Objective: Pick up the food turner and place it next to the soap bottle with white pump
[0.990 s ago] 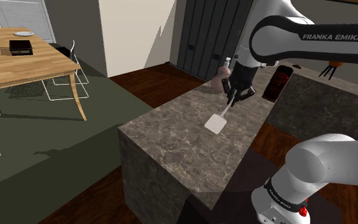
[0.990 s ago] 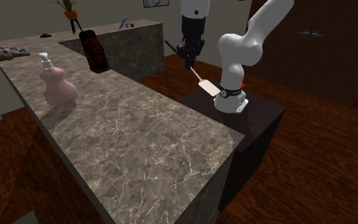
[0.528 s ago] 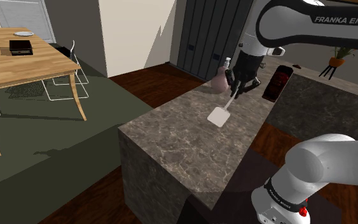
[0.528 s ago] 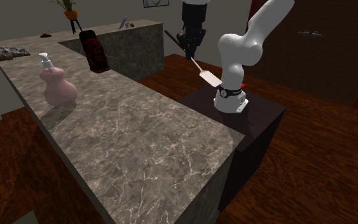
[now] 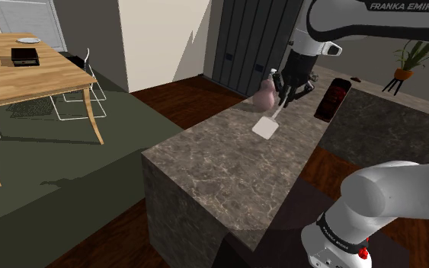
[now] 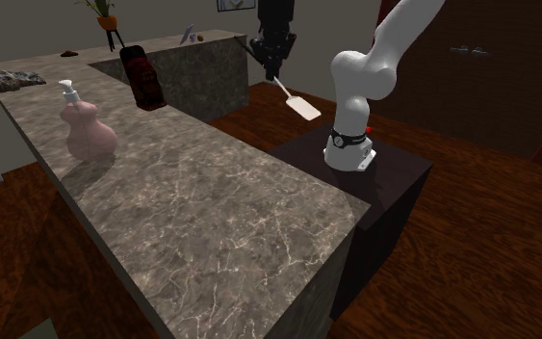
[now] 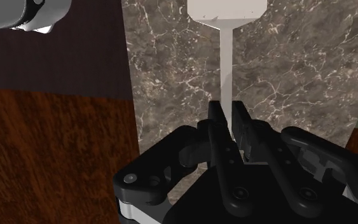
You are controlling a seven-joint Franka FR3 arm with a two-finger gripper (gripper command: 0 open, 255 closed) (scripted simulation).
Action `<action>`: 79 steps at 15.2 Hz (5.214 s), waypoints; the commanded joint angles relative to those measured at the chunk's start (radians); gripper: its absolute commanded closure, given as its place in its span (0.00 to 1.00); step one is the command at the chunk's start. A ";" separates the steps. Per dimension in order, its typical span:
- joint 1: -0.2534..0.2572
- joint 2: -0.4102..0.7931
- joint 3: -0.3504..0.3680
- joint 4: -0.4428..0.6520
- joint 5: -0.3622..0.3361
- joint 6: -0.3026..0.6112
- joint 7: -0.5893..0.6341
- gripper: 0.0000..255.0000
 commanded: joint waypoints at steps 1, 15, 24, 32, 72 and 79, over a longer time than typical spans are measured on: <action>-0.023 0.051 -0.027 0.030 -0.026 0.020 -0.035 1.00; -0.141 0.475 -0.164 0.366 -0.139 0.110 -0.227 1.00; -0.193 0.786 -0.224 0.716 -0.158 0.076 -0.333 1.00; -0.244 1.157 -0.257 1.235 -0.149 -0.068 -0.425 1.00; -0.246 1.217 -0.258 0.783 -0.157 0.443 -0.401 1.00; -0.246 1.261 -0.259 0.754 -0.159 0.516 -0.397 1.00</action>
